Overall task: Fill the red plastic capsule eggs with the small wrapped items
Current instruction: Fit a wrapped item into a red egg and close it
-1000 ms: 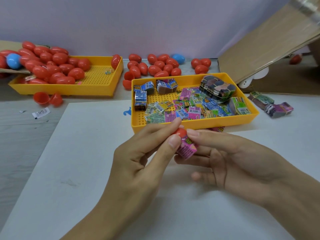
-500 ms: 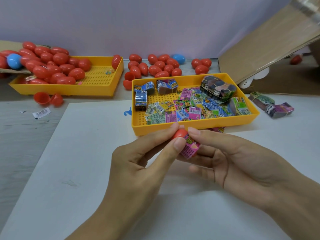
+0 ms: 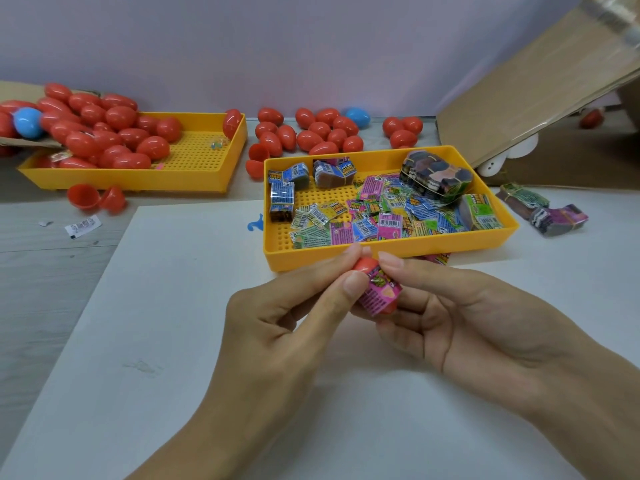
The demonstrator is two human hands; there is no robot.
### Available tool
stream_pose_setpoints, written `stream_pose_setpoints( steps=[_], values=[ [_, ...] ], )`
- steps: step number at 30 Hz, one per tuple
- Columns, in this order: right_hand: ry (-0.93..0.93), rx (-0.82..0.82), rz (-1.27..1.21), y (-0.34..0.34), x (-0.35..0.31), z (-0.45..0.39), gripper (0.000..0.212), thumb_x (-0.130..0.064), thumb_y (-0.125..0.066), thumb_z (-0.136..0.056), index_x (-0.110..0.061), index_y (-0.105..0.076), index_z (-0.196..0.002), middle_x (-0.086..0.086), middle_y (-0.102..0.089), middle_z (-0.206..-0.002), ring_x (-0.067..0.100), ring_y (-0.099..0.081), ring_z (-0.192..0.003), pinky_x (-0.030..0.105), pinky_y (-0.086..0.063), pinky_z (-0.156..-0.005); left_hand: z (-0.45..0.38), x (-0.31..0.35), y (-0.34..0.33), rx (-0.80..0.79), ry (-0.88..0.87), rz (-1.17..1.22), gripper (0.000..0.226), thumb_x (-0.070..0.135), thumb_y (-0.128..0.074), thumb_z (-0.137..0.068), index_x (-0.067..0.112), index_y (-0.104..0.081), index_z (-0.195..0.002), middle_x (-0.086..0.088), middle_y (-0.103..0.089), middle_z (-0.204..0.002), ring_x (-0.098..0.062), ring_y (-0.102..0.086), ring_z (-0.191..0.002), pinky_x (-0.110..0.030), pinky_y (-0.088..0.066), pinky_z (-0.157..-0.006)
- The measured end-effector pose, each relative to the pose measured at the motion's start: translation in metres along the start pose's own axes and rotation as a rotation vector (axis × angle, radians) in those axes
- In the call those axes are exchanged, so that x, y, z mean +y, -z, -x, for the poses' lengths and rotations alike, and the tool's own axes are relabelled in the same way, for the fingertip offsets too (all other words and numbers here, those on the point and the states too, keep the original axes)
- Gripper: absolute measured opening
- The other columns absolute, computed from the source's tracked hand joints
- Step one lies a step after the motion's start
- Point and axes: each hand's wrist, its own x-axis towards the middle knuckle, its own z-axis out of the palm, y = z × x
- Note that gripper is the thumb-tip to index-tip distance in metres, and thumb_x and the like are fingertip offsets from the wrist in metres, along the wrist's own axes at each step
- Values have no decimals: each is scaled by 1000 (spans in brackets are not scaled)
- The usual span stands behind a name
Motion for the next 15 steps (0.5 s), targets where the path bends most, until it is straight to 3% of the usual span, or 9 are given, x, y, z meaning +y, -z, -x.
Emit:
stream_pose_setpoints(
  steps=[5, 9, 15],
  values=[
    [-6, -28, -32, 2, 1, -2, 29, -18, -81, -62, -14, -80, -91, 11, -75, -93, 20, -71, -83, 24, -58, -60, -1, -4, 1, -29, 11, 19, 22, 26, -77, -84, 31, -76, -106, 18, -75, -106, 1, -69, -104, -10, -50, -88],
    [-16, -53, -80, 4, -1, -2, 24, -8, -85, -67, -12, -80, -89, 11, -74, -88, 16, -70, -70, 26, -59, -61, 0, -5, 3, -78, 20, 54, 42, 26, -76, -77, 35, -71, -117, 14, -74, -113, -7, -69, -109, -19, -52, -94],
    [-6, -90, -88, 2, -3, -1, 28, -21, -77, -66, -12, -79, -92, 12, -73, -91, 15, -70, -71, 24, -58, -57, -4, -4, 4, -98, 23, 118, 42, 20, -74, -78, 33, -70, -118, 12, -74, -113, -7, -69, -110, -19, -53, -92]
  ],
)
